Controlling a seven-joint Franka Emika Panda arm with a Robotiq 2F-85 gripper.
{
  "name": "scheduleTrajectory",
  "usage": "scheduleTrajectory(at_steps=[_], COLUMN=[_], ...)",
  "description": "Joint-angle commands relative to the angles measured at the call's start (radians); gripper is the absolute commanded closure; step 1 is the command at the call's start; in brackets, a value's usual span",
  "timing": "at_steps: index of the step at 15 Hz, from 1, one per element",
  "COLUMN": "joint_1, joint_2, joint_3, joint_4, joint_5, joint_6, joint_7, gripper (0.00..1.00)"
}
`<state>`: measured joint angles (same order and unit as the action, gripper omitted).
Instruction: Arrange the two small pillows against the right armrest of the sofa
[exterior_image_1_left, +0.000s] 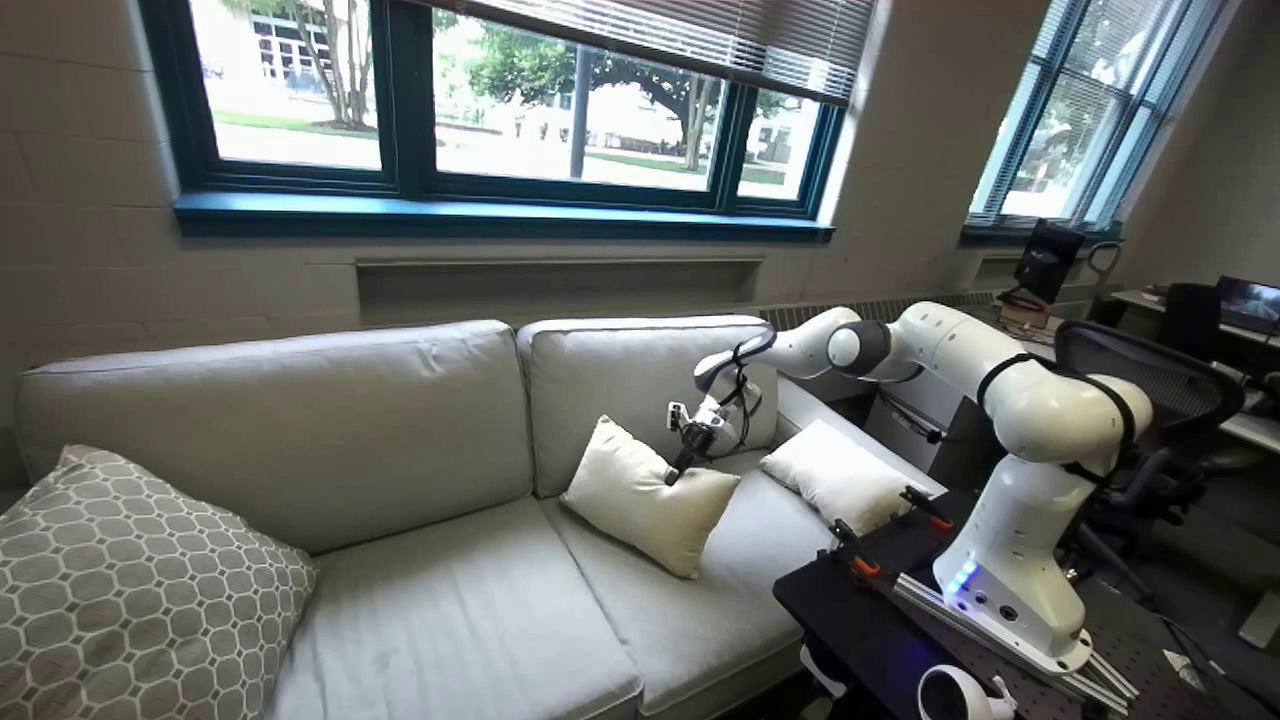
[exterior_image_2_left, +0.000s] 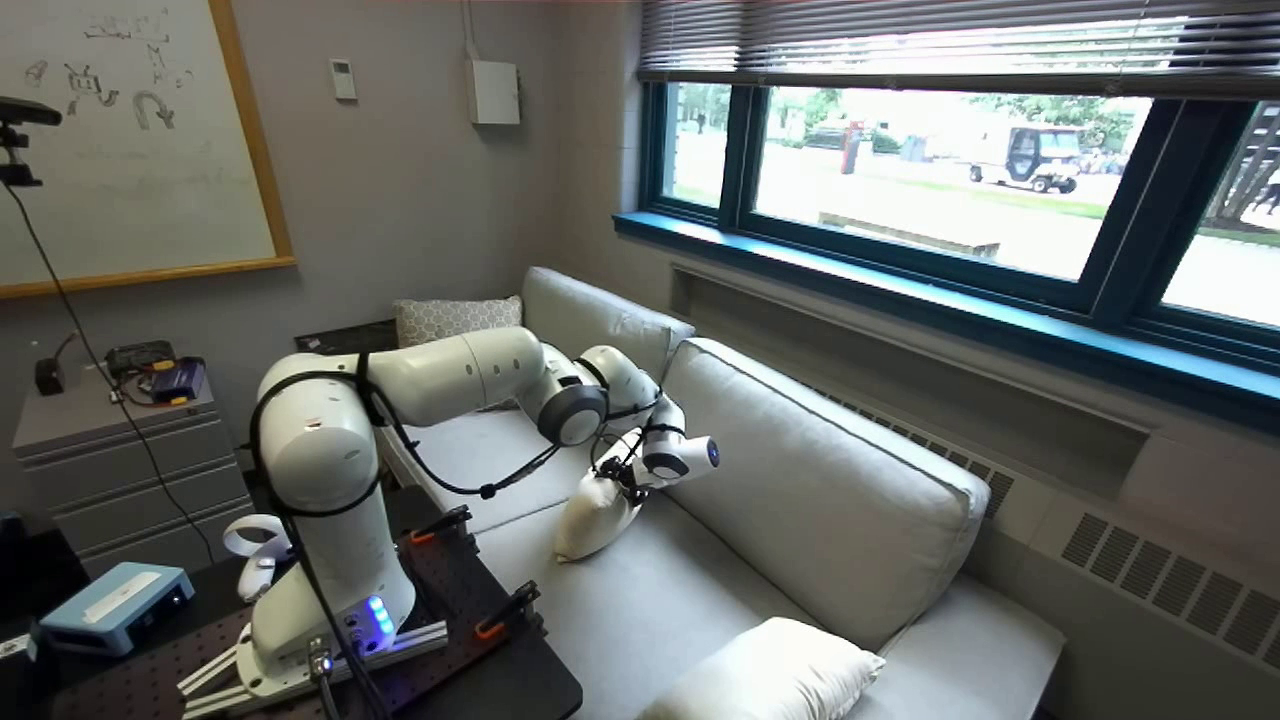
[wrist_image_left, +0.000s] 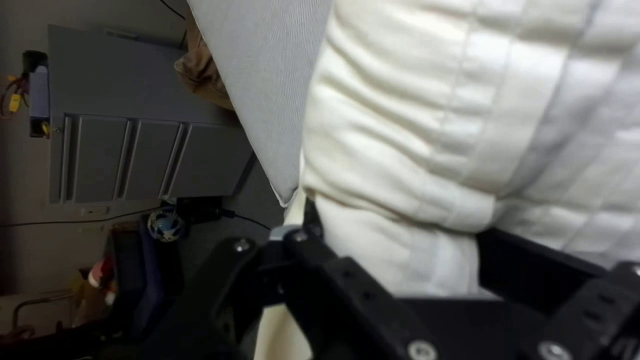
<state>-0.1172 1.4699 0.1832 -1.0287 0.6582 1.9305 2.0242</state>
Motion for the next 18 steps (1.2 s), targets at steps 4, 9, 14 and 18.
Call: scheduleTrajectory(at_steps=[4, 9, 14, 18], joint_1=[0.037, 0.073, 0.106, 0.142], joint_2=[0.000, -0.004, 0.002, -0.045], joint_3=[-0.035, -0.071, -0.068, -0.063], joint_4=[0.005, 0.021, 0.105, 0.094], joint_5=[0.017, 0.011, 0.008, 0.018], joint_6=[-0.005, 0.055, 0.141, 0.221], joint_7=[0.044, 0.155, 0.309, 0.358], gripper=[0.78, 0.94, 0.88, 0.90])
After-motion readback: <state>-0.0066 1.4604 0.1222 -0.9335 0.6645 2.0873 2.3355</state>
